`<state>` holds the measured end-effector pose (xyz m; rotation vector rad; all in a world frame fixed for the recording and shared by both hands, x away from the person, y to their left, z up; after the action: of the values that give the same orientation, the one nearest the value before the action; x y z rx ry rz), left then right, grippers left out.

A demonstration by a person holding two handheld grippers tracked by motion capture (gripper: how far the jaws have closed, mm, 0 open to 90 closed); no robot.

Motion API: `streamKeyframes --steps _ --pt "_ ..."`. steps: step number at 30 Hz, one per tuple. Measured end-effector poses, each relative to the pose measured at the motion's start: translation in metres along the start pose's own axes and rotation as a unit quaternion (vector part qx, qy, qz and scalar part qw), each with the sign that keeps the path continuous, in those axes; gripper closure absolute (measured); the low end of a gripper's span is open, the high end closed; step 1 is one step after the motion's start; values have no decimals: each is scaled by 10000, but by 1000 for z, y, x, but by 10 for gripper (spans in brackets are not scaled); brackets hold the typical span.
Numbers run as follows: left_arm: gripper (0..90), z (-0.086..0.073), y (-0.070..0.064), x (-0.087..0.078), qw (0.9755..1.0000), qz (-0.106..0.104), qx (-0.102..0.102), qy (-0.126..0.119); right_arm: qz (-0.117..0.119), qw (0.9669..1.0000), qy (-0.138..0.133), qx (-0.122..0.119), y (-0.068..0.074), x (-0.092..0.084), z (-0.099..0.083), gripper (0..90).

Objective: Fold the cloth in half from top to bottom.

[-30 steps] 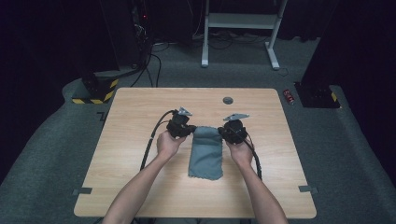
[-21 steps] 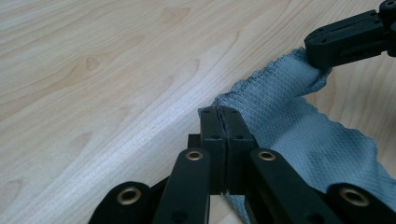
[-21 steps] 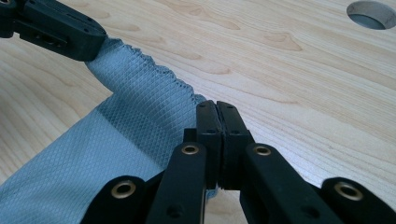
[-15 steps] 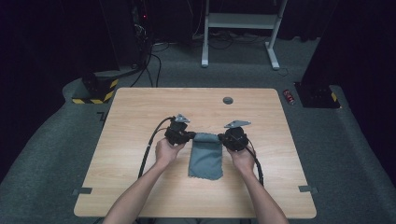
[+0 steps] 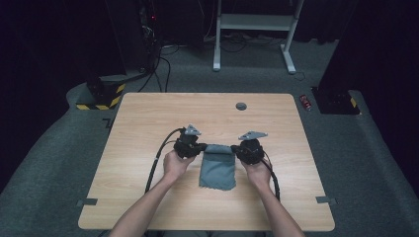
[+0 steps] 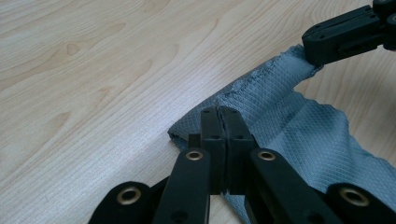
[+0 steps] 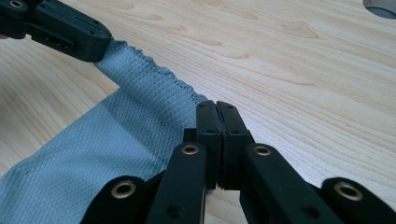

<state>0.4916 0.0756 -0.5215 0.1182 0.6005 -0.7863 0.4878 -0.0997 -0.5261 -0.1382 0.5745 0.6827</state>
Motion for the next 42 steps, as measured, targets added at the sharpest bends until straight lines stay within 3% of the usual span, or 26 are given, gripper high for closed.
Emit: streamKeyframes --steps 10,21,33,42 --pt "894 -4 -7 -7 9999 -70 -81 -114 83 9999 -90 83 3 -7 -5 890" --pt "894 -7 -11 -14 9996 -111 -93 -251 149 9997 -189 -26 10 -15 -4 889" --pt "894 -10 -19 -19 9995 -185 27 -261 209 9995 -228 14 13 -22 -10 890" --pt "894 -16 -24 -23 9992 -261 -25 -305 287 9991 -302 -36 17 -29 -12 889"
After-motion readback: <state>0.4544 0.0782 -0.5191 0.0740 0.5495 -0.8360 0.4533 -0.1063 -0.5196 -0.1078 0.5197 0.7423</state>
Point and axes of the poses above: each handheld gripper's, and its own axes: x roughly forward along the jaws, z roughly out of its top, y roughly to its left, the point moved 7 cm from there along x, roughly forward along the jaws, and after that the axes turned 9 degrees about -y, right-handed, at the moved point
